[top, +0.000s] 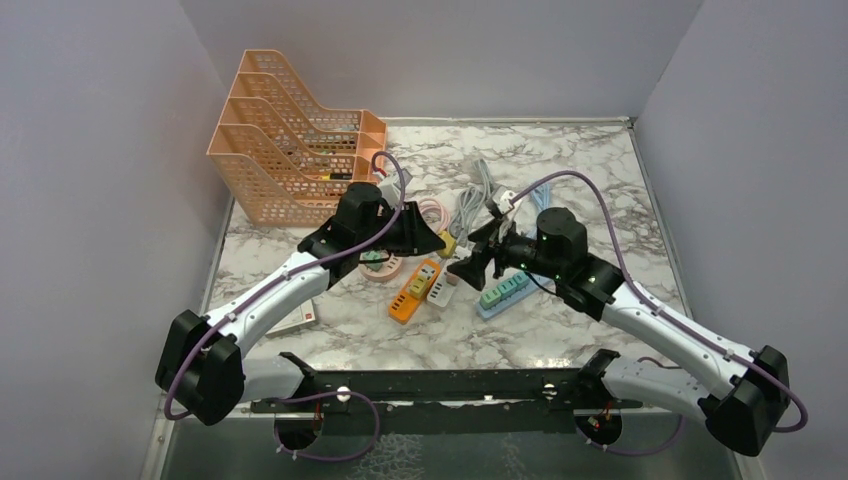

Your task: Insert the plug

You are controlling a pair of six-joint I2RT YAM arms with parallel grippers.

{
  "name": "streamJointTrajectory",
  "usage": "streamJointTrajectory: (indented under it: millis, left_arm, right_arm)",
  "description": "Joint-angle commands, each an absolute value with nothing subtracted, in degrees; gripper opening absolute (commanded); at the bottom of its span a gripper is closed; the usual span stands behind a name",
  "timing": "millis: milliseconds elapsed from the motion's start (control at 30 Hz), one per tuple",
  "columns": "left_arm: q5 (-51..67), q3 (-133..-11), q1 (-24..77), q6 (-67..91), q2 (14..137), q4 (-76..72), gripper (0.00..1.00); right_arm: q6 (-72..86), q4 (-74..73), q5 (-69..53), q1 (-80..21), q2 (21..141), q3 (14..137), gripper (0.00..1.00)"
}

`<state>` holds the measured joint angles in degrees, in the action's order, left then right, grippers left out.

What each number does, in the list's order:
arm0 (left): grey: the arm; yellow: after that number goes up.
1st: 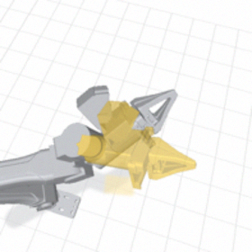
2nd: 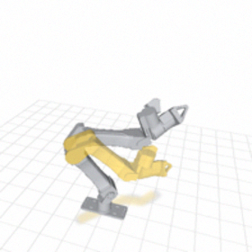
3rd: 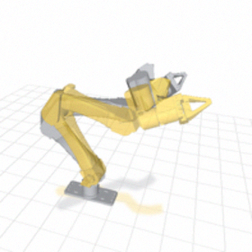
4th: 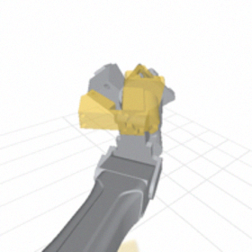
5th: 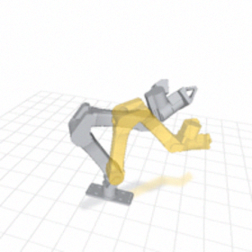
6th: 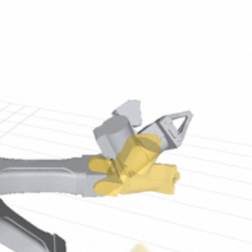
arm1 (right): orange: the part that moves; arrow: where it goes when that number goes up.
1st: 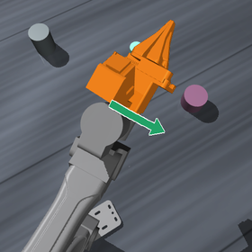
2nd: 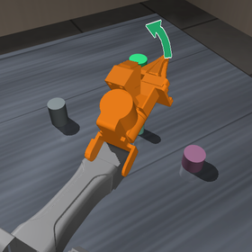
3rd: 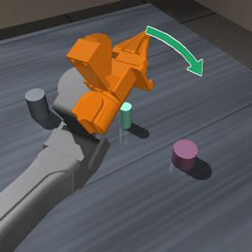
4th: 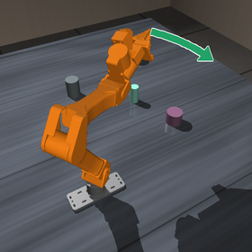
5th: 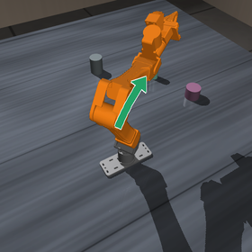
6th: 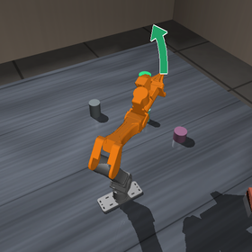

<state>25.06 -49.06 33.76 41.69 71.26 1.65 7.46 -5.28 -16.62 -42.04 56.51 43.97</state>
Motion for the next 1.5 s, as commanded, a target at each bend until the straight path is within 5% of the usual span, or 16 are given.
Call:
streamJointTrajectory:
  millis: [0,400,667,833,1033,1133,1267,1467]
  left_arm:
    - [33.0,-52.2,33.5,43.5,70.3,7.0,0.21]
    - [39.6,-51.4,33.4,50.3,70.3,3.8,0.22]
    - [41.2,-51.2,33.4,51.7,70.8,2.6,0.22]
    - [41.2,-51.1,33.4,51.5,71.0,2.9,0.23]
    - [41.2,-50.9,33.4,51.7,71.8,2.6,0.55]
    - [42.9,-51.1,33.4,51.9,73.2,2.0,0.60]
    - [43.5,-51.1,33.4,52.2,74.2,1.4,0.59]
    - [42.4,-51.4,33.4,53.4,75.3,0.9,0.46]
  right_arm:
    - [2.3,-4.3,-28.1,-42.1,59.5,45.2,0.85]
    - [1.4,-3.0,-24.9,-42.1,61.7,43.6,0.67]
    - [0.3,-6.5,-20.8,-42.1,65.2,45.7,0.73]
    - [0.4,-6.3,-19.9,-42.1,65.3,45.8,0.49]
    - [-0.7,-4.2,-23.5,-42.1,63.9,44.6,0.38]
    - [-1.3,-3.8,-25.0,-42.1,63.6,44.3,0.38]
    - [-1.8,-4.2,-25.5,-42.1,64.1,44.5,0.38]
    - [-1.9,-4.9,-24.7,-42.1,65.0,44.8,0.38]
